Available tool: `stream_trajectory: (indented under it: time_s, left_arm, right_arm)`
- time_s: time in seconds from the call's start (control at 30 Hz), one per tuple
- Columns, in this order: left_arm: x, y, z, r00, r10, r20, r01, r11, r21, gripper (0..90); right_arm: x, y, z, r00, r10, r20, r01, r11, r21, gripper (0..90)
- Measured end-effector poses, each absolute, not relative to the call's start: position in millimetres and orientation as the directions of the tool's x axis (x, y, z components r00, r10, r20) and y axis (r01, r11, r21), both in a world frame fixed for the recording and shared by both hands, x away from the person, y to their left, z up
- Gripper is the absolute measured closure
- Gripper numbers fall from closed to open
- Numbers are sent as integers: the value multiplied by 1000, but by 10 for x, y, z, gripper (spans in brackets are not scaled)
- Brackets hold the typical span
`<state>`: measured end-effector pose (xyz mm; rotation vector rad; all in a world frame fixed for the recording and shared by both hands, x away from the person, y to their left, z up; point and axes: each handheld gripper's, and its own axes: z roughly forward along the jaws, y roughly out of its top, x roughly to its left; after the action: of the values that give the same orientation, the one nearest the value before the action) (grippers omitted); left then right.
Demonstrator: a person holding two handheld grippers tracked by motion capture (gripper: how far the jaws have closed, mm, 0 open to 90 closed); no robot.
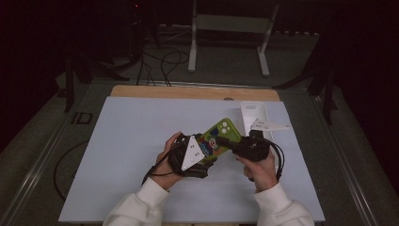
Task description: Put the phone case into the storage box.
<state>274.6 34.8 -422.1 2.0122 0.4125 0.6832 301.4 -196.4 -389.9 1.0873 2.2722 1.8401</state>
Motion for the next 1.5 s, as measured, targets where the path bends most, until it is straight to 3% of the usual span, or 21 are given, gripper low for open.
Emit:
stream_trajectory:
  time_s: [0.37, 0.87, 1.5]
  left_arm:
    - [2757, 374, -4220, 782, 554, 284, 28, -487, 873, 145]
    - [2826, 511, -4145, 794, 574, 197, 99, -443, 891, 82]
    - [2888, 663, -4079, 858, 509, 73, 172, -417, 892, 87]
  right_arm:
    - [2971, -1890, -3845, -766, 543, 344, 459, 88, 884, 880]
    - [2967, -1935, -3828, -775, 553, 305, 435, 118, 893, 880]
    - [2917, -2015, -3788, -813, 524, 253, 401, 190, 896, 880]
